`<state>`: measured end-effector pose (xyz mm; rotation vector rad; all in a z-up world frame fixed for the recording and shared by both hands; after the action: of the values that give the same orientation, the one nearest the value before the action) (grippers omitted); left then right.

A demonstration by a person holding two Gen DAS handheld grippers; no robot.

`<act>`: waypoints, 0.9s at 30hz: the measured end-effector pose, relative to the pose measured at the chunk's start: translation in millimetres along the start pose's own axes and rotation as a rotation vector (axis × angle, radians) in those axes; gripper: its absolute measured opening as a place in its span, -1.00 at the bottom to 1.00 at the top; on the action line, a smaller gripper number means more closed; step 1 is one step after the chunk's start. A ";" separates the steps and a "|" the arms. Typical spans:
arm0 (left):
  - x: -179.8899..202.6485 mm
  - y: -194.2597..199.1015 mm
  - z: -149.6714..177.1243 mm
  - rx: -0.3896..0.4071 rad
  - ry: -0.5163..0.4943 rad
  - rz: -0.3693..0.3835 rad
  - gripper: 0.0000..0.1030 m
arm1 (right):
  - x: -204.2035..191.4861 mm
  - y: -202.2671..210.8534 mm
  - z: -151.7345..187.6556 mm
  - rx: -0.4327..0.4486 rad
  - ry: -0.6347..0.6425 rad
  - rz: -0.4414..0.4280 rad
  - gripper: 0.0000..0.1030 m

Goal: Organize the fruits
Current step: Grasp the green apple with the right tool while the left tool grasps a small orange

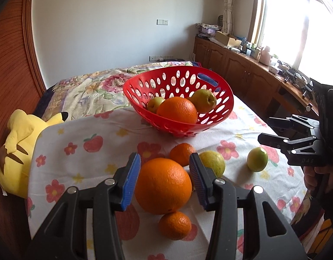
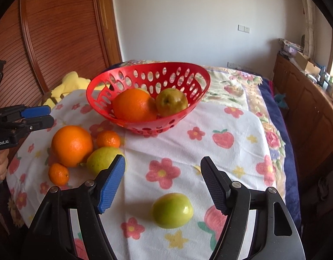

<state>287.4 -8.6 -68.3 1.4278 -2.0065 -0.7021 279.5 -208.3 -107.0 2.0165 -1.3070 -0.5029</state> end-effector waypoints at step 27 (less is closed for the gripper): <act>-1.8 -4.7 81.9 -0.091 0.020 0.001 -0.09 | 5.6 -35.1 61.3 -0.133 -0.047 0.018 0.34</act>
<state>232.7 -1.0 -129.0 1.3757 -1.9342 -0.7657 265.6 -223.9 -174.7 1.8922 -1.2839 -0.6166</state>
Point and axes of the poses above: each gripper's, at about its wrist camera, not at the fingertips, and y roughly against the way its jaws point, x to its right, z to its underside, the point moved 9 cm from there along -y, roughly the way its jaws point, and after that the axes turned 5 degrees about y, right-handed, at the moved point
